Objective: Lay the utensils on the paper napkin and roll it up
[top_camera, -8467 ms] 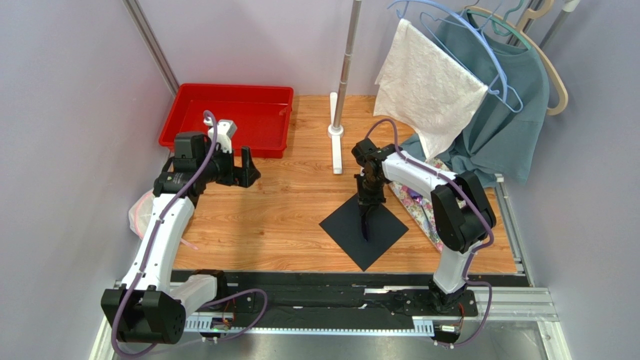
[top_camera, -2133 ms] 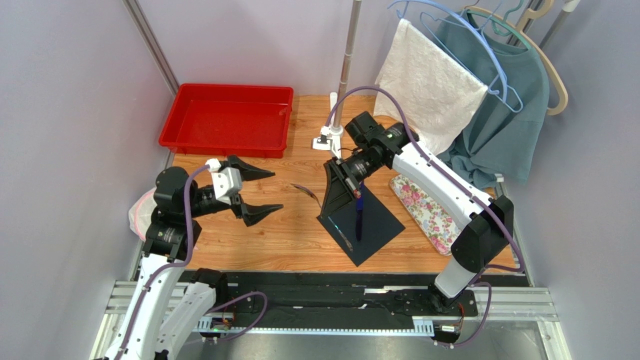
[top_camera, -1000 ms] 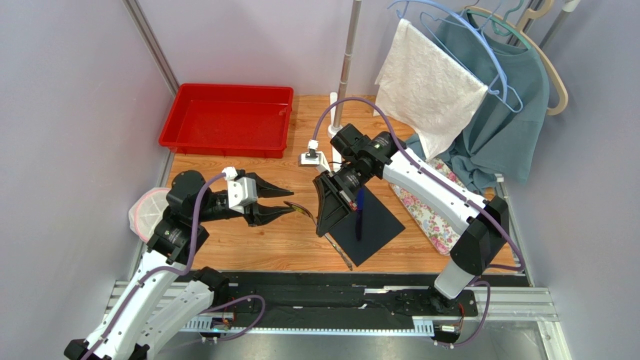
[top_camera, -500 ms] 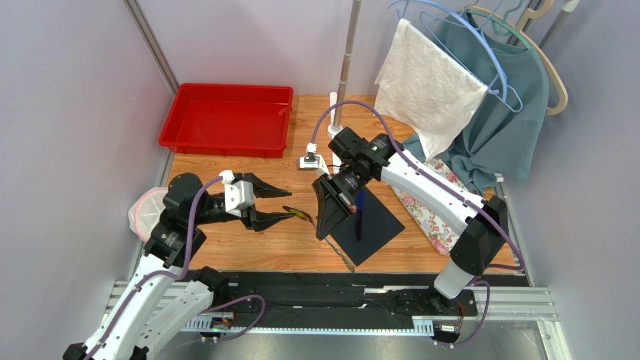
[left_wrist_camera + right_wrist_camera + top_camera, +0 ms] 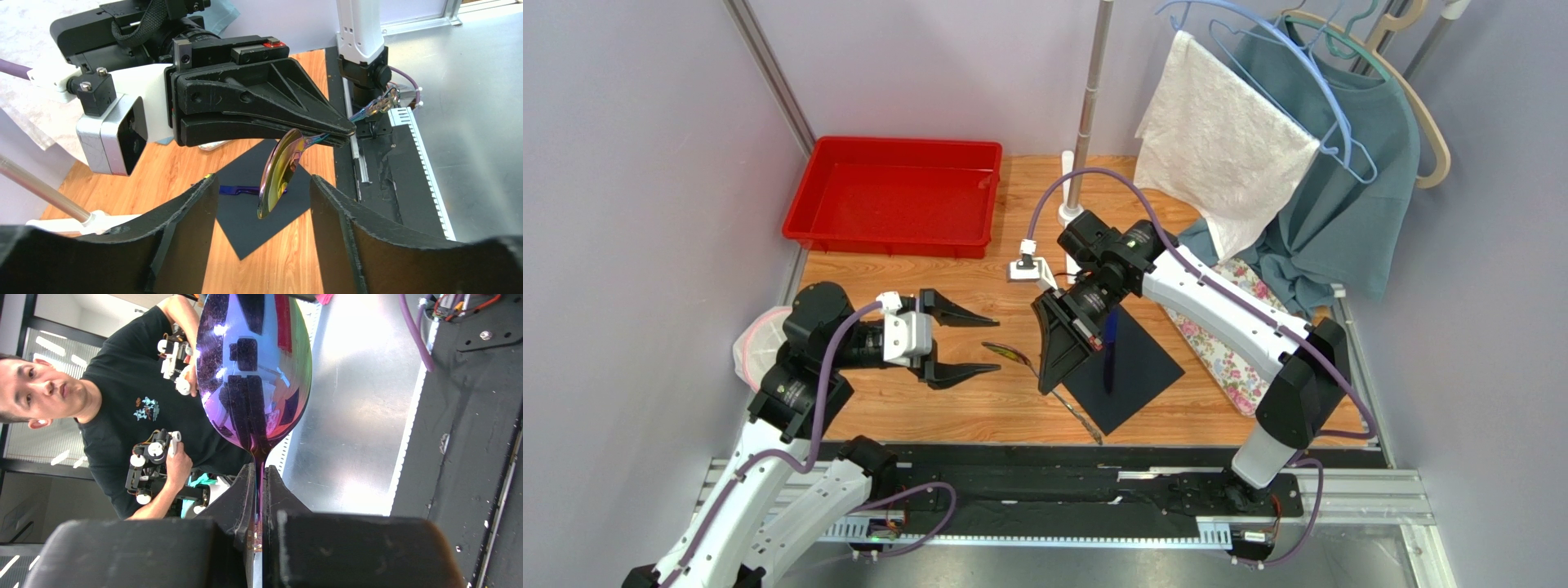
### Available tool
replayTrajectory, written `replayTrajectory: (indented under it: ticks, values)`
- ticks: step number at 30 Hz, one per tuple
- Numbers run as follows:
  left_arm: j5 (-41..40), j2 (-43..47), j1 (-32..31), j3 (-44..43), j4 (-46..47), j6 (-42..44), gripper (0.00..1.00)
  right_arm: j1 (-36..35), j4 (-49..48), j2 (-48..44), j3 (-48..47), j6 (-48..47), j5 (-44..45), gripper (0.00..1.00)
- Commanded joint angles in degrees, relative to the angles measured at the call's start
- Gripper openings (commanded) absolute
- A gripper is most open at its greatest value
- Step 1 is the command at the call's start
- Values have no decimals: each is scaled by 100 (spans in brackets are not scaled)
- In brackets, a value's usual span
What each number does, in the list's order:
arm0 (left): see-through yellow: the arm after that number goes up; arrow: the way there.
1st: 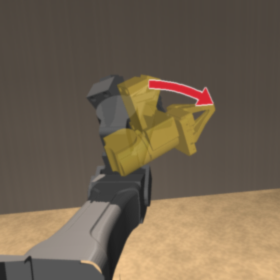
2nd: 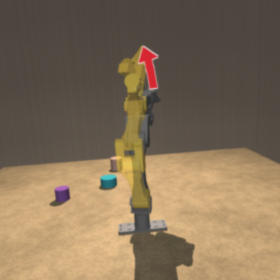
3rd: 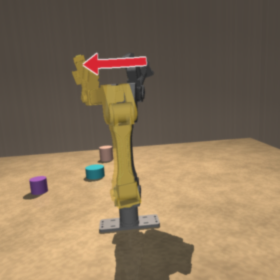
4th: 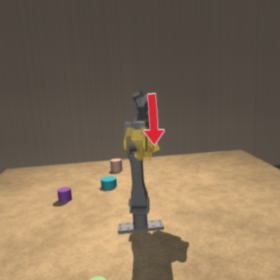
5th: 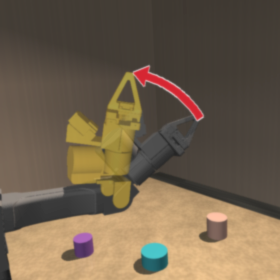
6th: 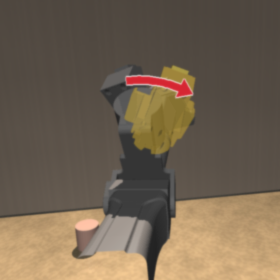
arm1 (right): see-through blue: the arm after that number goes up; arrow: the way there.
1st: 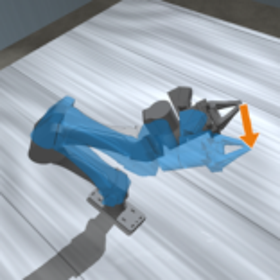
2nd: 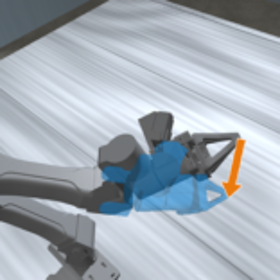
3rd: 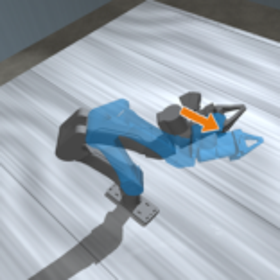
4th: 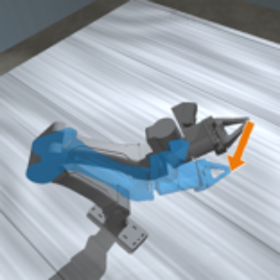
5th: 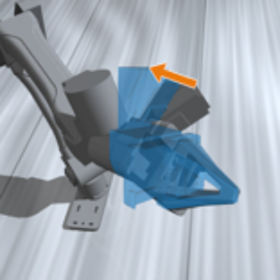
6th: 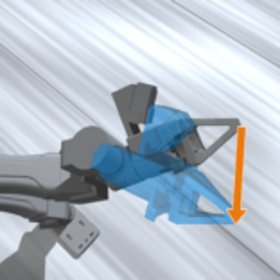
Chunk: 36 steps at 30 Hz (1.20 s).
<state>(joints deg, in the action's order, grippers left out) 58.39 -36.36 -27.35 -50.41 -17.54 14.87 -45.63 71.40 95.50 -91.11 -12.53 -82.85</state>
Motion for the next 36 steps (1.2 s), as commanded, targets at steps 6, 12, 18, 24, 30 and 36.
replayTrajectory:
  ticks: [6,12,18,24,30,36]
  values:
    - [-196,-91,-24,-92,382,-72,48,-16,164,30,-188,-197,-144,0]
    - [-398,-240,-24,-65,489,-476,2,-34,191,30,-214,-214,-144,0]
    - [-451,-302,-24,-197,207,-862,0,53,199,-14,-346,-100,356,36]
    - [-882,-389,-24,-548,-704,-960,0,1159,489,-145,-1171,50,2077,82]
    - [-1427,-1241,-16,-1093,-1768,-1731,0,2418,-177,-909,-1462,-152,4397,87]
    - [-2032,-1435,37,-926,-1822,-2636,0,2427,-776,-1842,-1217,15,5202,95]
